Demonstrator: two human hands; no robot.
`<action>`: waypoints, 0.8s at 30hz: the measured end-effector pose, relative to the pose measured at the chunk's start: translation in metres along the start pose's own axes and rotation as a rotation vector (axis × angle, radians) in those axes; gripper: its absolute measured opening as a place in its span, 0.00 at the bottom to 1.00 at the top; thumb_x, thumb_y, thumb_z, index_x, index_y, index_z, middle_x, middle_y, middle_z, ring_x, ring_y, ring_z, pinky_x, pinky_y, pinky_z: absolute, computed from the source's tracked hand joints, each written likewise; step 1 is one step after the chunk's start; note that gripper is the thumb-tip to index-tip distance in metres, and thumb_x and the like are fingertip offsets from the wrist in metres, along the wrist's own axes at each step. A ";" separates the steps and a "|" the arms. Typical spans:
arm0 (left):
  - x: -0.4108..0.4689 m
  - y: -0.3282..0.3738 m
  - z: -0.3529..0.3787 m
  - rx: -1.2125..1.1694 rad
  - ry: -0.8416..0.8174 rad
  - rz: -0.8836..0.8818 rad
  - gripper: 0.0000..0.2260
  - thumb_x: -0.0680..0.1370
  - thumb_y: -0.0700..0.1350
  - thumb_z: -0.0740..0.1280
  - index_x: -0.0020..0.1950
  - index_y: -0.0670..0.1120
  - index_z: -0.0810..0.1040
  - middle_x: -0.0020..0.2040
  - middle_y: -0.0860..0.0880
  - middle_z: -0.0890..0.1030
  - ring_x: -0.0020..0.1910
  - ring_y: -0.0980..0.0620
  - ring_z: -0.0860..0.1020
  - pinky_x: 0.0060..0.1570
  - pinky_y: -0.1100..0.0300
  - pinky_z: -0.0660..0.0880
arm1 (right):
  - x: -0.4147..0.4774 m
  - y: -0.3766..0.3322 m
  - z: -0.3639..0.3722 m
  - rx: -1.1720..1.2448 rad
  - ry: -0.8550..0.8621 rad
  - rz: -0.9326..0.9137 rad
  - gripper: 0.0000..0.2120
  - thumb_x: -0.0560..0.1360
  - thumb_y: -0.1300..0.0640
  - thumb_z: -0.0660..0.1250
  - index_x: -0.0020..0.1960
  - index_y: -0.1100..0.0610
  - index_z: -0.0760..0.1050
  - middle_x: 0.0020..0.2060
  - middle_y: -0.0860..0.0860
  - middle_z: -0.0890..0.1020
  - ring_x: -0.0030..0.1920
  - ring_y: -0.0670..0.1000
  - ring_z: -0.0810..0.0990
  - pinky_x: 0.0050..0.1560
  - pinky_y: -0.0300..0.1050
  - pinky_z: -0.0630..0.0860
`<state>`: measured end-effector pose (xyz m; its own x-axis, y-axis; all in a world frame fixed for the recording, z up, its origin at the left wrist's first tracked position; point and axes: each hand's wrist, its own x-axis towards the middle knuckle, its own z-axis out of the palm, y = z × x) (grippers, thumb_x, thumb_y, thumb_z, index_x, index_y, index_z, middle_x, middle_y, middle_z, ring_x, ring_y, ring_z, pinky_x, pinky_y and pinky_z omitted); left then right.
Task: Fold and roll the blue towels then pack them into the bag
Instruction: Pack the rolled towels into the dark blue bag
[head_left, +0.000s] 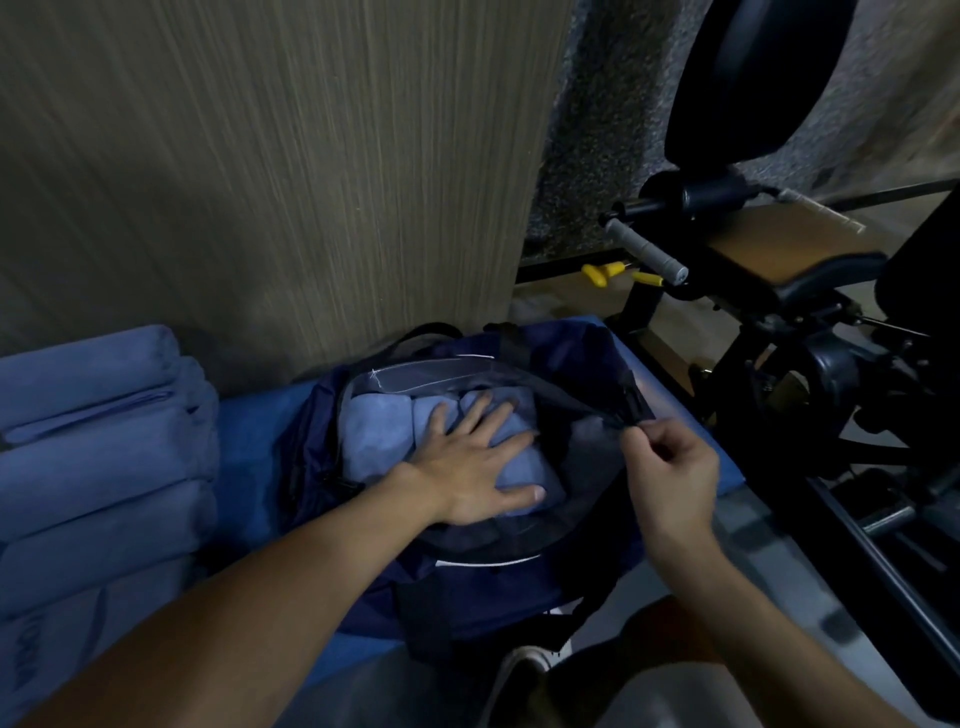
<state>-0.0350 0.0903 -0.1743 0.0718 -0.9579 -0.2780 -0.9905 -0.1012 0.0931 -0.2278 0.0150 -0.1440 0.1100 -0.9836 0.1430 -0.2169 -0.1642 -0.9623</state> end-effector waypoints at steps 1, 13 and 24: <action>0.000 0.000 0.000 0.011 -0.003 0.000 0.36 0.74 0.74 0.44 0.79 0.61 0.44 0.78 0.52 0.33 0.75 0.51 0.28 0.71 0.36 0.36 | 0.000 0.000 0.002 0.017 0.000 0.019 0.05 0.71 0.64 0.66 0.38 0.65 0.73 0.34 0.61 0.77 0.35 0.52 0.74 0.40 0.48 0.73; 0.007 0.008 -0.004 0.057 -0.019 -0.002 0.36 0.75 0.74 0.47 0.78 0.58 0.50 0.79 0.51 0.35 0.75 0.49 0.29 0.70 0.31 0.39 | 0.032 -0.007 0.013 -0.090 -0.197 -0.116 0.09 0.75 0.59 0.69 0.53 0.50 0.77 0.31 0.45 0.70 0.30 0.43 0.68 0.34 0.41 0.68; 0.004 0.006 -0.002 0.022 0.057 -0.023 0.39 0.72 0.76 0.42 0.78 0.59 0.50 0.79 0.54 0.34 0.76 0.53 0.30 0.71 0.34 0.41 | 0.036 -0.020 0.010 0.015 -0.197 -0.174 0.13 0.72 0.64 0.72 0.44 0.55 0.68 0.41 0.55 0.77 0.43 0.57 0.78 0.45 0.56 0.77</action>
<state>-0.0401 0.0856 -0.1733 0.1002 -0.9693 -0.2246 -0.9908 -0.1178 0.0662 -0.2101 -0.0167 -0.1220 0.3319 -0.9067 0.2602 -0.1640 -0.3271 -0.9307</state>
